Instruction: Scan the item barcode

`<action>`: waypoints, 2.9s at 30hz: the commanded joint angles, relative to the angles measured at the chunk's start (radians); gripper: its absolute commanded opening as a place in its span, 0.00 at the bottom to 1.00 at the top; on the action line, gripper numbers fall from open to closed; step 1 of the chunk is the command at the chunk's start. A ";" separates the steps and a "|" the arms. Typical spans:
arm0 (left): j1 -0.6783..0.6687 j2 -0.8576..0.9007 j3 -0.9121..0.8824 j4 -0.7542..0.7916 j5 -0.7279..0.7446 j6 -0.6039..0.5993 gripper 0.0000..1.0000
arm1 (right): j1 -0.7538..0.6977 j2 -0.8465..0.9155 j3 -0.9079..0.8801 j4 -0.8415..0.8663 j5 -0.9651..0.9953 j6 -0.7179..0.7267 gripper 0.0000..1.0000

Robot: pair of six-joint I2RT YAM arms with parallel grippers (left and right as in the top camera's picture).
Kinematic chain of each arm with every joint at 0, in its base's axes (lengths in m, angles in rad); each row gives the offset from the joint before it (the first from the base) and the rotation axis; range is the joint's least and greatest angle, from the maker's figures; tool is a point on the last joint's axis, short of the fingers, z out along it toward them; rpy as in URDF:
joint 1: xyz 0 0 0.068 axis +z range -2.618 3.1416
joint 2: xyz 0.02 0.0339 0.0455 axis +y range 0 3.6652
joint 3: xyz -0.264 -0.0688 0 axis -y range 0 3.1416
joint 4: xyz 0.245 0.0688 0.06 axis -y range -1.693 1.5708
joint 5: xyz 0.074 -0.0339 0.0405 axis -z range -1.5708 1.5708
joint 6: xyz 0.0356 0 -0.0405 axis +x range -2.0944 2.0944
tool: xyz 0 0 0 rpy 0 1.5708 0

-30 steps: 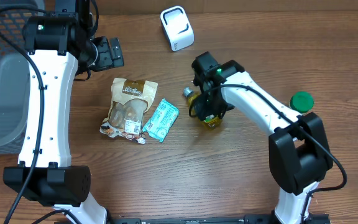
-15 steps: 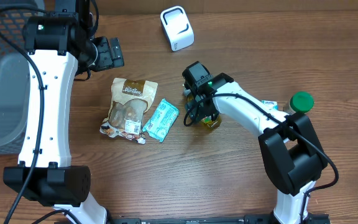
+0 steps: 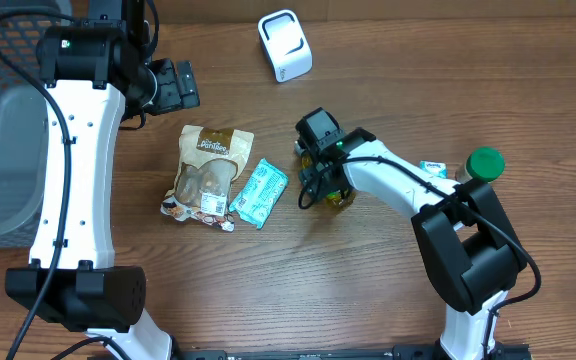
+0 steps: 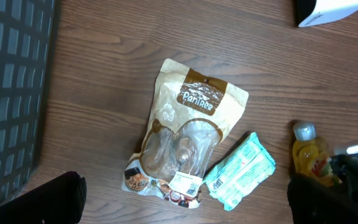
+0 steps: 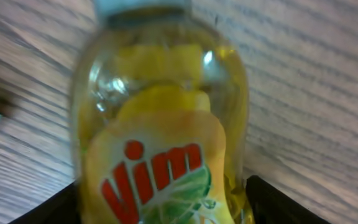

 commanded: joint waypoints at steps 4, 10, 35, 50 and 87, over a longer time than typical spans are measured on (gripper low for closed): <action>-0.006 0.002 0.015 0.004 0.005 0.011 0.99 | -0.003 0.005 -0.009 -0.004 0.011 -0.003 0.64; -0.006 0.002 0.015 0.004 0.005 0.011 0.99 | -0.003 0.005 -0.003 -0.008 0.004 0.004 0.55; -0.006 0.002 0.015 0.004 0.005 0.011 1.00 | -0.037 -0.121 0.840 -0.430 -0.304 0.106 0.40; -0.006 0.002 0.015 0.004 0.005 0.011 0.99 | -0.043 0.080 0.839 -0.058 -0.097 0.089 0.39; -0.006 0.002 0.015 0.004 0.005 0.011 1.00 | -0.082 0.509 0.839 0.582 0.165 0.048 0.37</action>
